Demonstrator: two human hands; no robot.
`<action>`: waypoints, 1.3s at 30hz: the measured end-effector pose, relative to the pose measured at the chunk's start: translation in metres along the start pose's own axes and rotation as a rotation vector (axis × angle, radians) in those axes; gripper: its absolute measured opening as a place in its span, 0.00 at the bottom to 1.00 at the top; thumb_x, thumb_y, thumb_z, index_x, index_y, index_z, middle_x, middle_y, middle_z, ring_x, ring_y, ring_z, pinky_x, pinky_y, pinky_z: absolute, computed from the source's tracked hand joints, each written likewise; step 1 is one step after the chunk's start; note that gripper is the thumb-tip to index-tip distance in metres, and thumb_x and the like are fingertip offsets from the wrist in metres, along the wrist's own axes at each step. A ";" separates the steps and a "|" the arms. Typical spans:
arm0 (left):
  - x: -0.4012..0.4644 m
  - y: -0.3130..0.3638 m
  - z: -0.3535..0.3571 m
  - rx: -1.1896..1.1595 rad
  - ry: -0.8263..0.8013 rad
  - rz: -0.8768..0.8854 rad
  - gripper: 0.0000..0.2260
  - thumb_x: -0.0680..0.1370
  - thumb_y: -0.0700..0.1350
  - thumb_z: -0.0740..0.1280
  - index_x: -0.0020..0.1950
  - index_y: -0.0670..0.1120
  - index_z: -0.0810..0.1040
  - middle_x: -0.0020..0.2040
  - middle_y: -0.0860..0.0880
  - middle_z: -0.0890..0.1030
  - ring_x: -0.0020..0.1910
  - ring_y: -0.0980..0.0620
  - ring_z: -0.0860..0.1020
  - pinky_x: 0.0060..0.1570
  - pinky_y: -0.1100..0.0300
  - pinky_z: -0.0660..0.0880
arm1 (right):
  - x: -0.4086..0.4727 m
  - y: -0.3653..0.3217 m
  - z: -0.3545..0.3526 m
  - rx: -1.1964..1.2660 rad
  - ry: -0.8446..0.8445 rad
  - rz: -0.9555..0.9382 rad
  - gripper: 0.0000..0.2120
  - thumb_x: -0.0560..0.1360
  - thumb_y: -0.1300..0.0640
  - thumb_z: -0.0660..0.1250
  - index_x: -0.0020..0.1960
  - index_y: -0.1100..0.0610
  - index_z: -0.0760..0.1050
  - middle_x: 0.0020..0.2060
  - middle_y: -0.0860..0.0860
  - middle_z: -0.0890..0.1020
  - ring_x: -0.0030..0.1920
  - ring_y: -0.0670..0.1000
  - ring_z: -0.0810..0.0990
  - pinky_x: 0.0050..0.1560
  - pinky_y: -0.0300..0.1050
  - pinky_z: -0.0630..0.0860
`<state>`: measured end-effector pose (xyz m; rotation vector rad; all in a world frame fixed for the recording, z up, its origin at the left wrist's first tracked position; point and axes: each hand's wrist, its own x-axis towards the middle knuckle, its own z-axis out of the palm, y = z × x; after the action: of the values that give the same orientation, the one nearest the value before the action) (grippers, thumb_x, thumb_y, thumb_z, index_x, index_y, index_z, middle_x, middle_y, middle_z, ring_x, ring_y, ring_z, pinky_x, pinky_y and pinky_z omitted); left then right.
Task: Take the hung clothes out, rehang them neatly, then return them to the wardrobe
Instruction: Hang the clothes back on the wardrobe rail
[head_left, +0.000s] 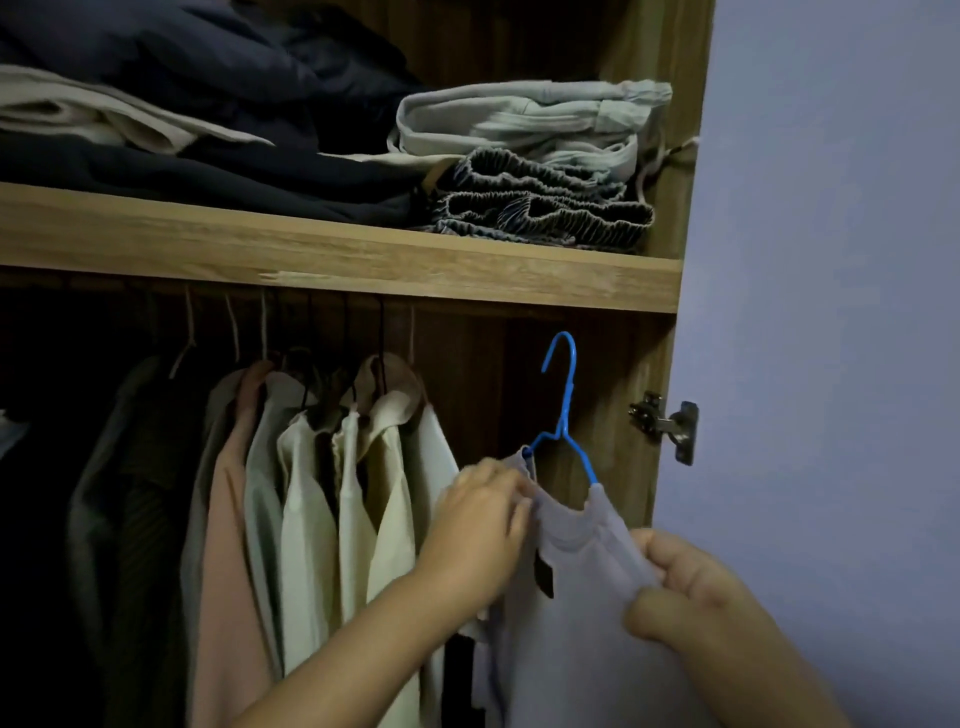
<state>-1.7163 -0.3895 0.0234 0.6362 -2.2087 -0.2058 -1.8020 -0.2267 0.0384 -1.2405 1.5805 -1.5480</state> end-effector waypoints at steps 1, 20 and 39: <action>0.007 -0.015 0.003 0.108 0.011 0.007 0.14 0.79 0.42 0.57 0.63 0.51 0.72 0.63 0.52 0.70 0.65 0.53 0.66 0.64 0.60 0.62 | 0.013 0.002 -0.001 -0.031 -0.009 -0.003 0.21 0.54 0.63 0.60 0.46 0.60 0.76 0.34 0.54 0.81 0.35 0.51 0.78 0.32 0.40 0.72; 0.054 -0.138 -0.005 0.396 -0.119 0.216 0.21 0.76 0.54 0.64 0.68 0.55 0.69 0.74 0.53 0.62 0.75 0.54 0.55 0.67 0.60 0.35 | 0.250 0.031 0.073 -0.090 0.106 -0.281 0.11 0.74 0.68 0.59 0.45 0.53 0.73 0.37 0.49 0.79 0.36 0.42 0.79 0.39 0.34 0.72; 0.027 -0.136 -0.013 0.346 -0.105 0.062 0.27 0.77 0.57 0.59 0.75 0.56 0.55 0.76 0.59 0.55 0.67 0.68 0.38 0.67 0.66 0.35 | 0.248 0.047 0.091 -0.637 -0.083 -0.155 0.11 0.78 0.59 0.59 0.59 0.57 0.68 0.49 0.53 0.76 0.47 0.50 0.76 0.40 0.39 0.69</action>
<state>-1.6706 -0.5199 0.0027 0.7558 -2.3844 0.1837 -1.8262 -0.4940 0.0270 -1.7692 2.0423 -1.0794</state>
